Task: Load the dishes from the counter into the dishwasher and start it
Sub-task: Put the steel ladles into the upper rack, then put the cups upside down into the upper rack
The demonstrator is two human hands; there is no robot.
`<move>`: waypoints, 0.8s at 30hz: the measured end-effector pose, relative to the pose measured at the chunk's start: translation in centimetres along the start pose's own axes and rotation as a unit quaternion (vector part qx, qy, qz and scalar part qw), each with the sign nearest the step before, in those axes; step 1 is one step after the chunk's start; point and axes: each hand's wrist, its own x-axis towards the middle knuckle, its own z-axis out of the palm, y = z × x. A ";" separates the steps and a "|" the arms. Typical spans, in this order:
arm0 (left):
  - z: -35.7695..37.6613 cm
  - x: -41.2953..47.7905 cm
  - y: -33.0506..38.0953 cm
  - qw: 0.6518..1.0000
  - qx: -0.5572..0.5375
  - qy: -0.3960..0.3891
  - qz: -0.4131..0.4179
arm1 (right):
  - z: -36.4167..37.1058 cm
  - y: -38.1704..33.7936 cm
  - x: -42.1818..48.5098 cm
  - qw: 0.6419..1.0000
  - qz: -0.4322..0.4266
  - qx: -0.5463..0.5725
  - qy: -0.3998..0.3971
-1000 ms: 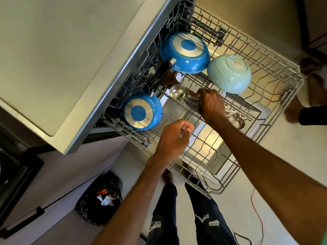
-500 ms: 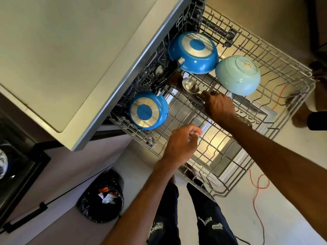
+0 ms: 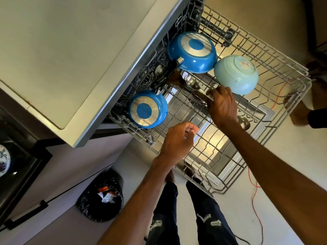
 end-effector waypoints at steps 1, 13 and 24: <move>-0.1 -0.1 0.0 1.000 0.000 0.002 0.001 | -0.2 -0.2 -0.6 1.000 0.002 0.023 0.012; -7.4 -9.0 6.6 0.996 0.040 0.073 -0.031 | -9.7 -9.7 -10.2 0.969 -0.059 0.237 0.024; -24.2 -30.0 7.2 0.947 0.042 0.317 -0.018 | -25.0 -31.5 -15.0 0.919 -0.180 0.351 -0.010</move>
